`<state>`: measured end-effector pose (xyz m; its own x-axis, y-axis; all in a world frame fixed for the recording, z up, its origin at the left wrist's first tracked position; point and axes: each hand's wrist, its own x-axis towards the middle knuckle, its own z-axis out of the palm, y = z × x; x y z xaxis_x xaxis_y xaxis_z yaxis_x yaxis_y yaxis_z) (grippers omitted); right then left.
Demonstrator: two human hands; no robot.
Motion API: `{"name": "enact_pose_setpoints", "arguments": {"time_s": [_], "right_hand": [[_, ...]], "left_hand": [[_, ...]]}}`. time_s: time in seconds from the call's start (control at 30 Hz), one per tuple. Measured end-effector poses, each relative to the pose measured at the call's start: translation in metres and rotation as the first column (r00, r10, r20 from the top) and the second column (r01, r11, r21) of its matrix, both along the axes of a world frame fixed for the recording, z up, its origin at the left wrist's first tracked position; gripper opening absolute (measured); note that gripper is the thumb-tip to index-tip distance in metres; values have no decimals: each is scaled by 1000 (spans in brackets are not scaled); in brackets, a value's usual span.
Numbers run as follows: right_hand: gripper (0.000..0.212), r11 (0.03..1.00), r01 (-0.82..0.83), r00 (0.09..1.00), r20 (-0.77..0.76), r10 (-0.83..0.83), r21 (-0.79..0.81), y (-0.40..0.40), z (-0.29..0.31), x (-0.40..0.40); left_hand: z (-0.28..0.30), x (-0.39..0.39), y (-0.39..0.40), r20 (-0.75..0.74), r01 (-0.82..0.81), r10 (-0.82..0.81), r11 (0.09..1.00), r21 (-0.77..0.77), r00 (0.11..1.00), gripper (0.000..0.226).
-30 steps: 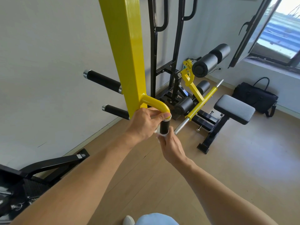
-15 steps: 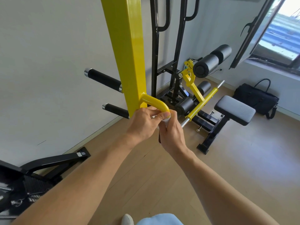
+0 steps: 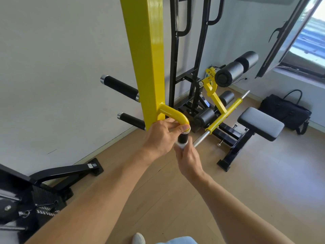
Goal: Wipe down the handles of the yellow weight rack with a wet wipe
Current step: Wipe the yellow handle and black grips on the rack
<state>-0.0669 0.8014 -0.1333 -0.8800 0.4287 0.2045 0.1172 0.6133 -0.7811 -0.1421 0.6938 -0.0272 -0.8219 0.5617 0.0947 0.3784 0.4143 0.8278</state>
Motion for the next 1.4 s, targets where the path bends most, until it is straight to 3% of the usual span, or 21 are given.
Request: {"name": "enact_pose_setpoints", "arguments": {"time_s": [0.07,0.1,0.23,0.3,0.4,0.5,0.57,0.63,0.67,0.7,0.77,0.8,0.87,0.9,1.0,1.13,1.23,1.3,1.33,1.4], "right_hand": [[24,1000,7,977,212,-12,23,-1,-18,7],[25,1000,-8,979,202,4,17,1,-16,6],[25,999,-23,982,-189,18,-25,7,26,-10],[28,999,-8,985,-171,-1,-54,4,18,-8],[25,999,-29,968,249,33,-21,-2,-17,7],[26,993,23,875,482,37,-116,12,-23,7],[21,986,-84,712,684,159,-142,13,-15,11],[24,965,-194,562,787,256,-176,2,-14,23],[24,960,-194,597,752,279,-203,-7,-8,28],[26,956,-149,693,664,282,-251,-19,5,30],[25,960,-92,917,353,185,-265,-43,36,23],[22,973,-108,980,141,138,-203,-55,54,16],[11,980,-200,964,-184,194,-14,-79,87,3],[12,971,-227,938,-252,239,74,-90,94,-5],[13,960,-255,928,-251,277,119,-117,100,-43],[9,979,-101,995,-9,101,-177,-149,106,-95],[13,947,-46,998,-56,30,-318,-162,117,-131],[27,988,8,988,-152,-32,-154,-154,113,-154],[32,999,30,986,-163,-26,25,-147,105,-164],[35,928,-28,1000,1,29,372,-136,86,-171]], "left_hand": [[1,1,0,-9,3,-4,1000,-14,1000,40],[2,1,-1,-11,1,-1,1000,-23,1000,40],[3,2,-3,-26,-23,22,1000,-19,999,40],[1,4,-2,-19,-36,36,999,-4,999,39],[-2,10,0,-16,-52,52,999,-9,999,38],[-7,11,-1,19,-41,41,999,-10,999,43],[-13,18,-9,62,15,-15,1000,0,998,49],[-19,35,-28,135,0,-14,994,109,991,55],[-26,43,-42,129,-64,42,983,172,991,52],[-32,50,-56,107,-156,135,961,227,985,43],[-41,49,-83,120,-383,364,879,283,924,26],[-44,40,-94,179,-501,468,826,258,865,26],[-43,19,-113,287,-658,604,737,151,743,21],[-40,7,-120,322,-687,627,716,121,710,19],[-36,-33,-132,427,-679,576,722,134,697,35],[-40,-77,-143,422,-630,567,777,13,707,15],[-41,-103,-148,419,-571,509,820,29,752,16],[-42,-118,-149,427,-523,462,851,32,778,35],[-41,-123,-150,424,-499,440,866,33,792,39],[-44,-135,-150,414,-441,382,896,54,826,40]]}}
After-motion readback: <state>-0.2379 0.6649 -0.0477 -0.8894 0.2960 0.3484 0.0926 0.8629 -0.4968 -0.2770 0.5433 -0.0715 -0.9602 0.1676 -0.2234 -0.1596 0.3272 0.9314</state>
